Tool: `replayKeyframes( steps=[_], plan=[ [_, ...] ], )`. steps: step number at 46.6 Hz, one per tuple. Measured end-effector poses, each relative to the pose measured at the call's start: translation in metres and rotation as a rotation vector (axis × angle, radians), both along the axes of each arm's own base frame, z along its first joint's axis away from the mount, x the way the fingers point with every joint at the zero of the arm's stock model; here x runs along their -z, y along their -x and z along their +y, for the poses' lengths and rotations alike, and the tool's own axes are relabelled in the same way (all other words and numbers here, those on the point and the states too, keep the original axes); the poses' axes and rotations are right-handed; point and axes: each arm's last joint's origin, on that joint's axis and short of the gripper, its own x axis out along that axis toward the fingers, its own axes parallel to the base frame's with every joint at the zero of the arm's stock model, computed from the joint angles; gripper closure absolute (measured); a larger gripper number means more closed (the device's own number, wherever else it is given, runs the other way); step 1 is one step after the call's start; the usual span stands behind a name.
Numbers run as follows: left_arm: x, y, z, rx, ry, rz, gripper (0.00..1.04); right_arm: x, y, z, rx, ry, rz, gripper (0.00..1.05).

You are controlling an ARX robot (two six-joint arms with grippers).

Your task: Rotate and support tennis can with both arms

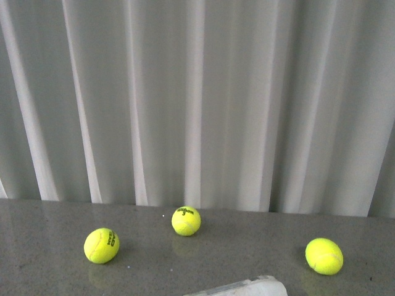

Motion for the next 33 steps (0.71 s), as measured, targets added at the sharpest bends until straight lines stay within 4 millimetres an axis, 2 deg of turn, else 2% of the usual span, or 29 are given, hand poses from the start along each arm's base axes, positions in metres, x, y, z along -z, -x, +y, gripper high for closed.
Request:
replayKeyframes(
  steps=[2,6,10,11,15,18,23,30,33],
  plan=[
    [0.0,0.0,0.0,0.006,0.012,0.009,0.07,0.0,0.0,0.0,0.0,0.0,0.0,0.07],
    [0.002,-0.004,0.001,0.083,0.161,0.238,0.07,0.0,0.0,0.0,0.0,0.0,0.0,0.07],
    [0.006,-0.021,0.005,0.105,0.374,0.405,0.07,0.0,0.0,0.0,-0.003,0.0,-0.001,0.07],
    [0.005,-0.022,0.005,0.114,0.39,0.4,0.07,0.0,0.0,0.0,-0.002,0.0,-0.001,0.07],
    [0.005,-0.049,0.008,0.247,0.513,0.47,0.07,0.0,0.0,0.0,0.0,0.0,0.0,0.07],
    [0.007,-0.079,0.01,0.41,0.589,0.52,0.07,0.0,0.0,0.0,0.0,0.0,-0.001,0.07],
    [0.019,-0.108,0.01,0.51,0.651,0.587,0.07,0.0,0.0,0.0,-0.001,0.0,-0.001,0.07],
    [0.053,-0.151,0.001,0.639,0.761,0.743,0.07,0.0,0.0,0.0,0.0,0.0,-0.001,0.07],
    [0.062,-0.162,-0.003,0.658,0.786,0.774,0.07,0.0,0.0,0.0,0.0,0.0,-0.001,0.07]
  ],
)
